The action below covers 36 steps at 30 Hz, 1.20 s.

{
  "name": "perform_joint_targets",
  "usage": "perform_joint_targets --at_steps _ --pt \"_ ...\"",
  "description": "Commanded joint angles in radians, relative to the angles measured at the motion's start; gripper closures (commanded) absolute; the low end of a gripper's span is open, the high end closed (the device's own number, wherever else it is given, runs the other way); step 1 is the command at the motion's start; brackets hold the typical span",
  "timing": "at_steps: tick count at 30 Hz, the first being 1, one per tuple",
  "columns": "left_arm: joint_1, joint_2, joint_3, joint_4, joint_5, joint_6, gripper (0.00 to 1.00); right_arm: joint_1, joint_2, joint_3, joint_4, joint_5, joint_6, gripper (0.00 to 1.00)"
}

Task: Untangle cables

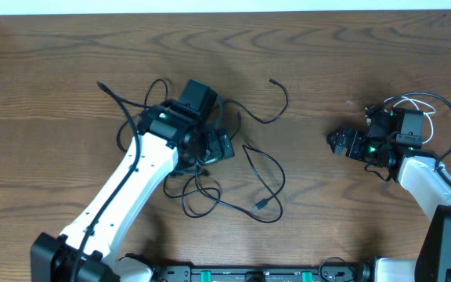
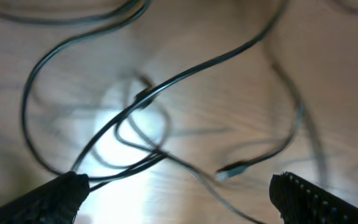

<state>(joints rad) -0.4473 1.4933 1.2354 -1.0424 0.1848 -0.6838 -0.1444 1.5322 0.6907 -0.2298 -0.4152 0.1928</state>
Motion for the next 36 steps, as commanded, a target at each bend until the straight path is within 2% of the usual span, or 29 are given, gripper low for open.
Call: perform_joint_targets --at_steps 1,3,6,11,16,20,23,36 --pt "-0.002 0.022 -0.063 -0.023 -0.039 -0.006 0.02 0.005 0.003 0.000 0.002 -0.006 -0.015 0.01" --pt "-0.002 0.023 -0.102 -0.019 -0.039 -0.006 0.01 0.005 0.003 0.000 0.002 -0.006 -0.015 0.01" --pt "-0.002 0.023 -0.161 -0.019 -0.040 -0.006 0.11 0.005 0.003 0.000 0.002 -0.006 -0.015 0.01" --pt "-0.002 0.023 -0.241 -0.019 -0.048 -0.005 0.15 0.005 0.003 0.000 0.002 -0.006 -0.015 0.01" --pt "-0.002 0.023 -0.288 -0.019 -0.127 -0.005 0.20 0.005 0.003 0.000 0.002 -0.006 -0.015 0.01" --pt "-0.002 0.023 -0.305 -0.019 -0.217 -0.005 0.39 0.005 0.003 0.000 0.002 -0.006 -0.015 0.01" --pt "-0.002 0.023 -0.311 -0.019 -0.292 -0.005 0.48 0.005 0.003 0.000 0.002 -0.006 -0.015 0.01" --pt "-0.001 0.023 -0.315 -0.023 -0.706 -0.005 0.49 0.005 0.003 0.000 0.002 -0.006 -0.015 0.01"
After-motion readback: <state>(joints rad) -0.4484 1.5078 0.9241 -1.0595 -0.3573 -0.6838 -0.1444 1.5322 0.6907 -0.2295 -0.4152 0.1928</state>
